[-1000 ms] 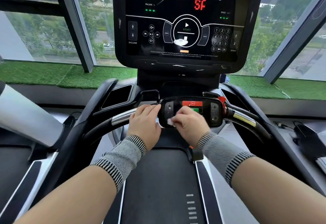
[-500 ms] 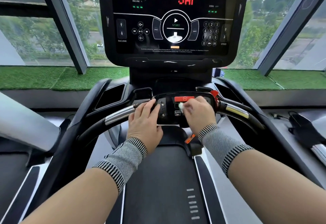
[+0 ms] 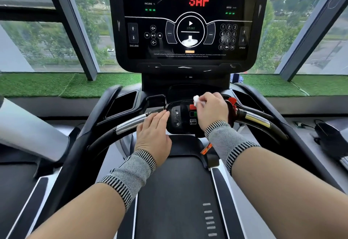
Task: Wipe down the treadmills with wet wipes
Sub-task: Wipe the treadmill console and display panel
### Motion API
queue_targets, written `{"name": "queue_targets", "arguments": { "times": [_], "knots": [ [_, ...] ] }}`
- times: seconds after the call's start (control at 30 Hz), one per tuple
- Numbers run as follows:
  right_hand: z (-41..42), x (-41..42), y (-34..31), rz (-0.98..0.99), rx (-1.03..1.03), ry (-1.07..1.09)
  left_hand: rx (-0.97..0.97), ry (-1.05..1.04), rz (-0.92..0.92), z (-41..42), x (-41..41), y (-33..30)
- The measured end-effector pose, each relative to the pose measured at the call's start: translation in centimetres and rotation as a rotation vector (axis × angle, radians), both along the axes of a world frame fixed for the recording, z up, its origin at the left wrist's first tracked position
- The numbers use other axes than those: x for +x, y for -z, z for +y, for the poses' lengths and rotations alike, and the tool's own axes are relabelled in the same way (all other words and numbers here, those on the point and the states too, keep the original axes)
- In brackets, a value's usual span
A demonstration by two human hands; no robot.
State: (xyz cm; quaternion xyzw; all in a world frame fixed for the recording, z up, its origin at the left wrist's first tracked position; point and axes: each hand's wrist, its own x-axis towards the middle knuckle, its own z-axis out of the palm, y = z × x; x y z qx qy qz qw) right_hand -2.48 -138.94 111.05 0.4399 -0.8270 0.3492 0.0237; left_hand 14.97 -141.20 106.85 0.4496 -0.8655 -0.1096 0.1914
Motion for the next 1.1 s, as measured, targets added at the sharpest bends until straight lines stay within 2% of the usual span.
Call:
{"name": "queue_targets", "arguments": {
  "times": [0.23, 0.37, 0.47, 0.63, 0.83, 0.97, 1.1],
  "knots": [
    [-1.1, 5.0, 1.3, 0.178, 0.051, -0.341, 0.071, -0.065, 0.084, -0.2, -0.1, -0.8],
    [1.5, 4.9, 3.8, 0.251, 0.017, -0.426, 0.035, -0.057, 0.054, -0.4, -0.5, -0.6],
    [2.9, 3.0, 4.3, 0.205, 0.032, -0.321, 0.002, -0.022, 0.009, -0.1, -1.1, -0.6],
    [5.4, -1.5, 3.3, 0.048, 0.062, -0.027, -0.007, 0.009, -0.043, 0.4, -2.2, -0.6],
    [5.1, -4.7, 1.8, -0.092, 0.039, 0.276, -0.016, 0.008, 0.0, 0.1, -2.7, -0.7],
    [3.0, -4.2, 0.1, -0.115, 0.033, 0.299, -0.014, 0.01, 0.065, -0.4, -2.5, -1.1],
    [1.1, -2.1, -0.6, -0.058, 0.031, 0.172, 0.002, 0.004, 0.092, -0.8, -2.3, -1.3]
  ]
}}
